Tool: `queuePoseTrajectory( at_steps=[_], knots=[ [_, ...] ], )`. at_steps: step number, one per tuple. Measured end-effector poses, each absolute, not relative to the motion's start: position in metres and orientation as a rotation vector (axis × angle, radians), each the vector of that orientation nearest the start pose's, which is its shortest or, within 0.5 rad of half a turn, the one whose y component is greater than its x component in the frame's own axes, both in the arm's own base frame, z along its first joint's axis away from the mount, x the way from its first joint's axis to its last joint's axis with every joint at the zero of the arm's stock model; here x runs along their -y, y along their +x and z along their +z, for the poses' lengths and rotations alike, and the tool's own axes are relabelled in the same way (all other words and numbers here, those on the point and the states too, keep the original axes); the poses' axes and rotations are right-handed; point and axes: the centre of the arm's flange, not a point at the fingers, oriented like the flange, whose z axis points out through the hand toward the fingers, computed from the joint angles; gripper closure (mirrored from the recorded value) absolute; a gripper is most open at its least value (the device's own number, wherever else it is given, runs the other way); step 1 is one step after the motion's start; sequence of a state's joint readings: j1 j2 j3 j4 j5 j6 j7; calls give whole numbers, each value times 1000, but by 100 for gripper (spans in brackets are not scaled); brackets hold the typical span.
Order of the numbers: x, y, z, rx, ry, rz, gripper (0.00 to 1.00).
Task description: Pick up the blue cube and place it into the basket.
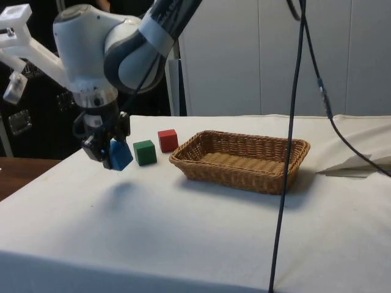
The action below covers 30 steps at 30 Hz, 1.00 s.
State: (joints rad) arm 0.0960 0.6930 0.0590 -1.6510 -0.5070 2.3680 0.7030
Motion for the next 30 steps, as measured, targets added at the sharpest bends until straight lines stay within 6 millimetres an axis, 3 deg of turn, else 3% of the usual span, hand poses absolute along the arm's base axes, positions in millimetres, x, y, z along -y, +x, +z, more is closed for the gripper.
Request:
queuePoseTrajectory(
  at_steps=[16,30],
  knots=[
    [-82,667,268,-398,-3407,-288,100],
    [-81,653,312,-430,-3408,-315,100]
  ],
)
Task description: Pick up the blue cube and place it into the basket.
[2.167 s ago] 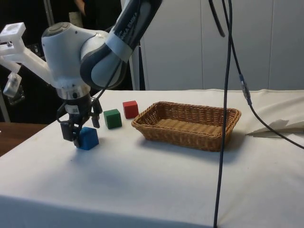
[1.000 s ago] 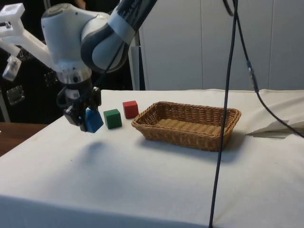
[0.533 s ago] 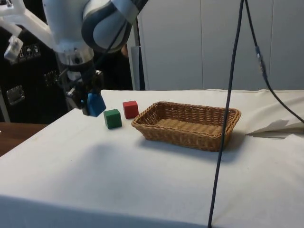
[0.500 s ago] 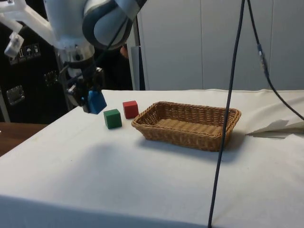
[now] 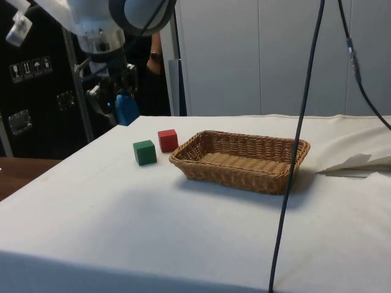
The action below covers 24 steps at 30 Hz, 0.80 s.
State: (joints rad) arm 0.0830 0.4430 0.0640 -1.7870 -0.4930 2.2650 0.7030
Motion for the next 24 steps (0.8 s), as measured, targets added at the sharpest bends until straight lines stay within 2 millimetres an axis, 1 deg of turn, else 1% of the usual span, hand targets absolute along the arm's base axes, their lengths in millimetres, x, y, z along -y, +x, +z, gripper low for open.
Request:
queuePoseTrajectory(
  at_steps=[1,7,12,18,19,24],
  knots=[
    [-81,653,312,-430,-3408,-315,100],
    [-81,643,326,-454,-3389,-322,100],
    [-80,637,333,-466,-3376,-325,100],
    [-76,622,346,-485,-3357,-322,100],
    [-76,622,346,-485,-3357,-322,100],
    [-74,605,355,-492,-3349,-320,100]
  ],
)
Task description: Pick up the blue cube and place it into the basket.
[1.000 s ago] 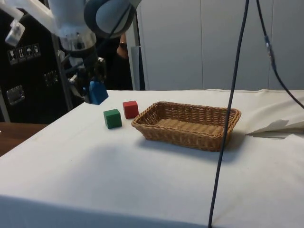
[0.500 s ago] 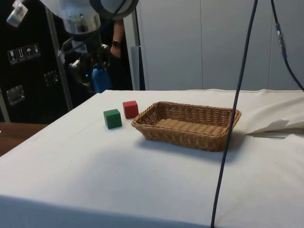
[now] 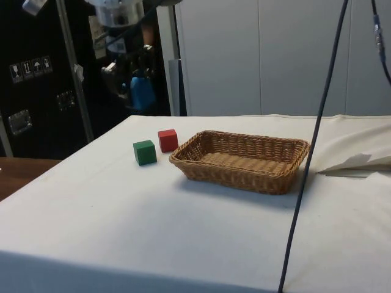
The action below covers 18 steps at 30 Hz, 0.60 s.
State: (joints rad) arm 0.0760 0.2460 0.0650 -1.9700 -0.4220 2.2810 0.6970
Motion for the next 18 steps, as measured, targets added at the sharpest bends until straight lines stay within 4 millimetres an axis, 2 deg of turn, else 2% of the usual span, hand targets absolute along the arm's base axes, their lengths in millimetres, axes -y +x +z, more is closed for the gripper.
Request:
queuePoseTrajectory(
  at_steps=[18],
  knots=[
    [-71,550,374,-509,-3327,-314,100]
  ],
)
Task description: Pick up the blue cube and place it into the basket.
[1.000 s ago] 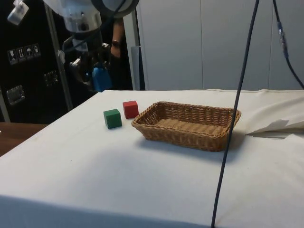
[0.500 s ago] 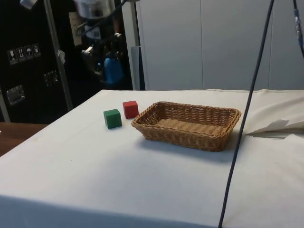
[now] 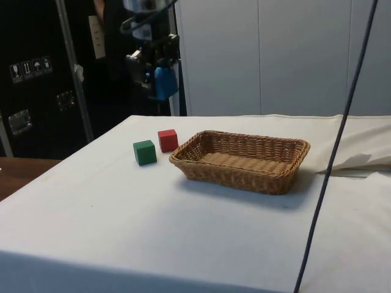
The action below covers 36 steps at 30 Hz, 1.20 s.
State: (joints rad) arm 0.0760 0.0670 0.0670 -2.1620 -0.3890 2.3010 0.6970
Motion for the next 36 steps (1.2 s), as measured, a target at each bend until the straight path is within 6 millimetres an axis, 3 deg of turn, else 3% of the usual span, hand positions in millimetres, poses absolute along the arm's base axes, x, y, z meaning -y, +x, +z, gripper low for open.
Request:
queuePoseTrajectory(
  at_steps=[14,36],
  knots=[
    [-50,501,366,-527,-3332,-281,100],
    [-13,434,304,-529,-3309,-183,100]
  ],
)
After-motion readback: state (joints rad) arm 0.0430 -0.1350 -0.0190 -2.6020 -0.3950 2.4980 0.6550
